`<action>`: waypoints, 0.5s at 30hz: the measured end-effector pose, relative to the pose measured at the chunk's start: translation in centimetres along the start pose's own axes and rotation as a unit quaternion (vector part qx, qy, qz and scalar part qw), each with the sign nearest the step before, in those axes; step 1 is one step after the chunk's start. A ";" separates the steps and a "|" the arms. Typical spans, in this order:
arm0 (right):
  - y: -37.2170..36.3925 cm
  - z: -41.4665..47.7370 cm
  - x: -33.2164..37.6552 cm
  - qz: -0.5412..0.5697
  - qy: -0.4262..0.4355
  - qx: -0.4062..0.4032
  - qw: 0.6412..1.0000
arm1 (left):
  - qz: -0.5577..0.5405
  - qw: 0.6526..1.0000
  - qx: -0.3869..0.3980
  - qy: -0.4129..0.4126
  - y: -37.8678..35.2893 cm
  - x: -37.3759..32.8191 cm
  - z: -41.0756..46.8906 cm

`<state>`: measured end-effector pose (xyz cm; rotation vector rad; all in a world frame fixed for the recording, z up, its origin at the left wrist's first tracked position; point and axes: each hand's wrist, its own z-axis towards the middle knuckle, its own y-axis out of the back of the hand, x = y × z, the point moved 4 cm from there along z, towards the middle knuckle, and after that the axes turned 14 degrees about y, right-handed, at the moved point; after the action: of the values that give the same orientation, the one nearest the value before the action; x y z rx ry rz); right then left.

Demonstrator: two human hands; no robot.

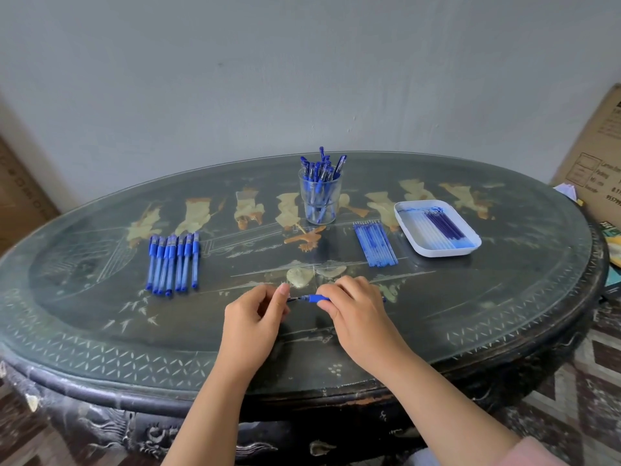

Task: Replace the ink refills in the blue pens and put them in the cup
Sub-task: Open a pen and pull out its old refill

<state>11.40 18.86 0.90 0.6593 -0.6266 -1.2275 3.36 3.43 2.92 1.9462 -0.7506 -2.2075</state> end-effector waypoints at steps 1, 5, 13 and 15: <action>0.0 0.0 0.0 0.001 0.000 0.000 1.000 | -0.017 1.000 -0.005 0.014 0.1 0.1 0.0; 0.0 0.0 0.0 0.009 -0.004 0.001 1.000 | -0.066 0.996 -0.029 0.044 0.7 0.3 0.1; 0.1 -0.1 -0.1 0.015 -0.014 0.005 1.000 | 0.000 0.999 -0.050 0.019 1.1 0.3 0.1; 0.1 -0.1 -0.1 0.014 -0.016 0.008 1.000 | -0.009 0.998 -0.051 0.035 1.0 0.4 0.1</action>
<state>11.52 19.01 0.92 0.6431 -0.6696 -1.2106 2.97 2.41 3.01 1.9773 -0.6019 -2.1308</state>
